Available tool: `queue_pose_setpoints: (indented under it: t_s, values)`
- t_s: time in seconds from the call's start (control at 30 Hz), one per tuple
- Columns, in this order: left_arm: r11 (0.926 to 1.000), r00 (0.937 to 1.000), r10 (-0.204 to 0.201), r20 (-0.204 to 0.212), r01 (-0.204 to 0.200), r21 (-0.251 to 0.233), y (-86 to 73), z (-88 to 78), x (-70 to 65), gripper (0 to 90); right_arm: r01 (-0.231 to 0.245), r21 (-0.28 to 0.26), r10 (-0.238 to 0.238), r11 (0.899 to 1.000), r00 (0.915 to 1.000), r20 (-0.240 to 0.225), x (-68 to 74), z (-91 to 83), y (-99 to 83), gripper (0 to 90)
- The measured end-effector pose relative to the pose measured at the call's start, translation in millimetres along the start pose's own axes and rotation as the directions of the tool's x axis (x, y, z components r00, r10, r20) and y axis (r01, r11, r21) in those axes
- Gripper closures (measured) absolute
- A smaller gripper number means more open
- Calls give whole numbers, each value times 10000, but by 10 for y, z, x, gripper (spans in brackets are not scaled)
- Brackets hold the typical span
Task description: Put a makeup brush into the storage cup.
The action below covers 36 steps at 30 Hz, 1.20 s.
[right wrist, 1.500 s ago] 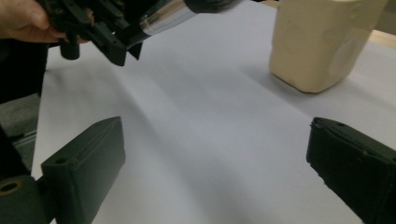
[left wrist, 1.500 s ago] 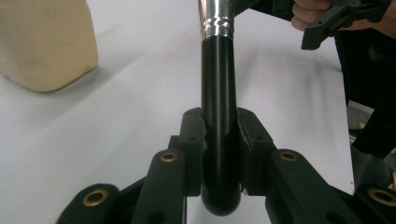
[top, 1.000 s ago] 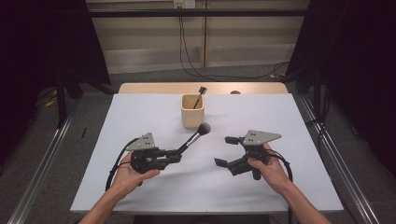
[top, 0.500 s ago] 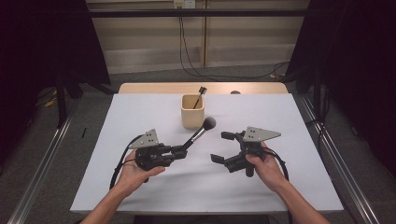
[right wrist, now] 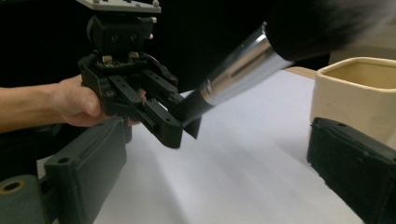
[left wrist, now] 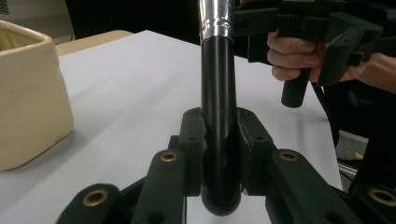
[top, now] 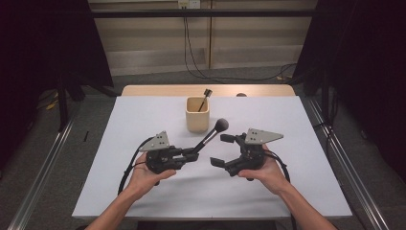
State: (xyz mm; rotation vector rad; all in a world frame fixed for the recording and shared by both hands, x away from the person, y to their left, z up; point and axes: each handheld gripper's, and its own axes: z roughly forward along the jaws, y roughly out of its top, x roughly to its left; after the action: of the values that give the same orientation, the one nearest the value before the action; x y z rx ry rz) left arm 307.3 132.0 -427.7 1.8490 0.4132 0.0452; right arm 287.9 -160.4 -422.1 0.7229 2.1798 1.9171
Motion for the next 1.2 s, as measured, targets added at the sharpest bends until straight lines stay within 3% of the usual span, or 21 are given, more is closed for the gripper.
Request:
queue_pose_setpoints:
  t_s: [0.3, 0.77, 1.03, 1.2]
  values:
    - [10000, 10000, 28, 65, -28, -55, -20, -9, -9, 747, -320, 31, 321, 9995, 9989, -336, 3, 135, 23, 223]
    - [9995, 9996, 142, 261, -149, 261, -83, 73, -17, 746, -951, -210, 943, 9952, 9948, -373, -70, 130, 9, 526]
    - [9990, 9992, 235, 321, -247, 371, -100, 88, -22, 747, -1268, -313, 1252, 9914, 9909, -501, -92, 130, 3, 602]
    - [9993, 9991, 209, 375, -220, 294, -100, 96, -22, 747, -1641, -424, 1611, 9855, 9846, -676, -101, 127, -1, 597]
